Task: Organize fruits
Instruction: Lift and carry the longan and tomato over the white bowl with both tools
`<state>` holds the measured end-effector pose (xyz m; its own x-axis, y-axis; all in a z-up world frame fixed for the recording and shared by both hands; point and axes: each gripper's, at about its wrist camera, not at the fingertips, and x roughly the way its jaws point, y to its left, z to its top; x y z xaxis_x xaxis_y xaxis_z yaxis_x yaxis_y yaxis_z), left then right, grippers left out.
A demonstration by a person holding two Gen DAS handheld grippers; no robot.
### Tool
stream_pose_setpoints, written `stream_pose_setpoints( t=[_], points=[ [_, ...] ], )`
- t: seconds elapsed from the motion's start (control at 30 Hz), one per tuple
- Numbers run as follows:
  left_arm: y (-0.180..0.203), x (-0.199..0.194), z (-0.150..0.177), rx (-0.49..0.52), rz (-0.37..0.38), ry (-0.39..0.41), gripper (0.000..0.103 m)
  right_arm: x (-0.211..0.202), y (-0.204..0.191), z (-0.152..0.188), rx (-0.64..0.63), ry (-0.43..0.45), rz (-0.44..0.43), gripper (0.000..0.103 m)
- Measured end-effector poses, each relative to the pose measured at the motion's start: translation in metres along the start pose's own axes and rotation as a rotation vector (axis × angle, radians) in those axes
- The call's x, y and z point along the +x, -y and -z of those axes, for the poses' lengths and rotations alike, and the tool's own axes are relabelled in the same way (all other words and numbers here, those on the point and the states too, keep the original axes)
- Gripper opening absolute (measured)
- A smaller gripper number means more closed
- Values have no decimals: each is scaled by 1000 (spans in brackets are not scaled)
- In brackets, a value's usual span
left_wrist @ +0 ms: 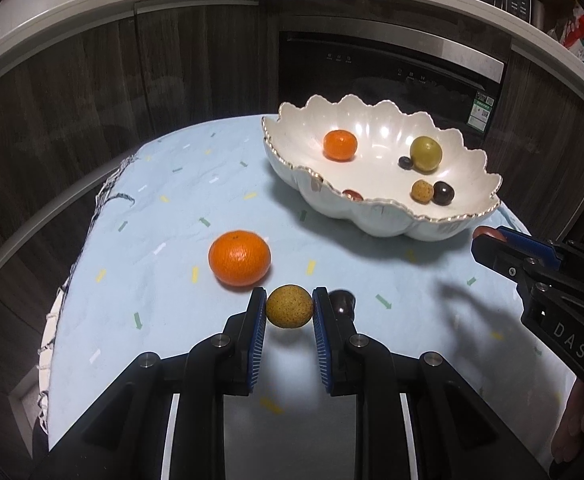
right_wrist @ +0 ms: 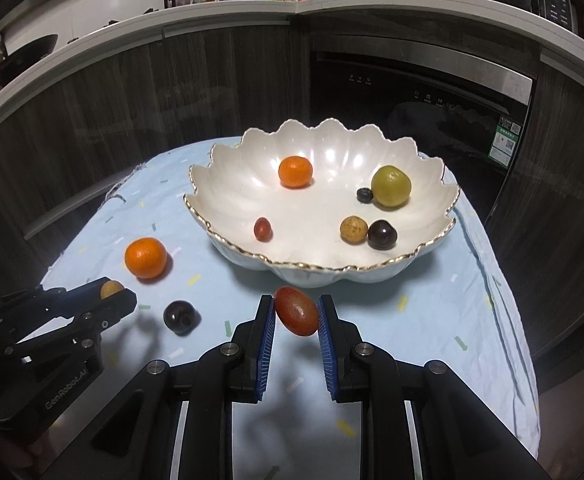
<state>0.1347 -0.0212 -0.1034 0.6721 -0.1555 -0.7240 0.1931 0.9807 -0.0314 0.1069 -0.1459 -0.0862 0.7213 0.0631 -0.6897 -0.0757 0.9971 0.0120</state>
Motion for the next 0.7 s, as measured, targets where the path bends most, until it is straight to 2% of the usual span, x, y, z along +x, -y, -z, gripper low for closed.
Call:
stream_pose_setpoints(
  t=[0.7],
  points=[
    [11,-5,-52,54,21,57,24,-11,10,-33,44,53,15,23]
  ],
)
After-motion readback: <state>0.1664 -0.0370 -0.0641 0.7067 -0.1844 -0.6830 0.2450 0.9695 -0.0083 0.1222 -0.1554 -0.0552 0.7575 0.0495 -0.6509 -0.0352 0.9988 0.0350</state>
